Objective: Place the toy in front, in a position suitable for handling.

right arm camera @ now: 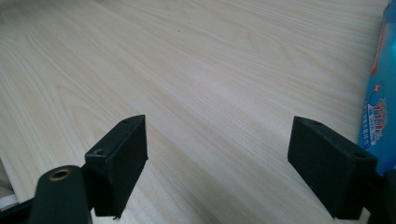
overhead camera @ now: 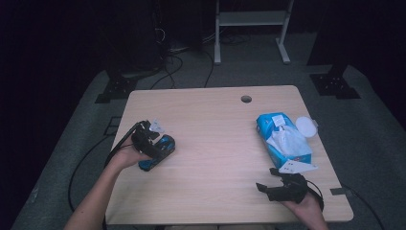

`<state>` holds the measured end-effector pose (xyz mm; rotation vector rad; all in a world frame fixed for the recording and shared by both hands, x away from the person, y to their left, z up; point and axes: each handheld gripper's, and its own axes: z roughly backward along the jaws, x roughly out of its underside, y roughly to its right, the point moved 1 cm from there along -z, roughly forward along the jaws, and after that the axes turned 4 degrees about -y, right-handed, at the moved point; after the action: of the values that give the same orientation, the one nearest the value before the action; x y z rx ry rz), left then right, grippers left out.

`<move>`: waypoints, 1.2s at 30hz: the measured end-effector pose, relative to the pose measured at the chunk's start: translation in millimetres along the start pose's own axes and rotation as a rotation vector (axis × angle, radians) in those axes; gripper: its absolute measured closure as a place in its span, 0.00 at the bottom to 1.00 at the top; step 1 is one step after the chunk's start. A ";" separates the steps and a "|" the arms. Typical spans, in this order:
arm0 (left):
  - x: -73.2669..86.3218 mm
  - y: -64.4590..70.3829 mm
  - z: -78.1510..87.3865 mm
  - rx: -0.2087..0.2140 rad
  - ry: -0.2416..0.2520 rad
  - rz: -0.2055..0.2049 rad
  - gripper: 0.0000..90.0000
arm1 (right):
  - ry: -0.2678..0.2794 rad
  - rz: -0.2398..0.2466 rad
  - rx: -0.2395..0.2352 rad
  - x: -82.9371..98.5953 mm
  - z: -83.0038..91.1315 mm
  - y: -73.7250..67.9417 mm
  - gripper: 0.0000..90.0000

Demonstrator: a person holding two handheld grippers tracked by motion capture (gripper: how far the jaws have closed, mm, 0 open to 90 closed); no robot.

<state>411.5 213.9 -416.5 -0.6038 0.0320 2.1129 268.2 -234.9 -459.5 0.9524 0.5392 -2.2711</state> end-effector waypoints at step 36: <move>1.2 -13.2 -44.5 0.159 -0.325 0.074 0.25 | -0.006 0.018 -0.016 -1.3 0.7 -2.8 0.22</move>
<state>439.3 211.7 -453.5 -0.1638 0.0394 2.2314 266.7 -232.8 -457.7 0.9384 0.5427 -2.2500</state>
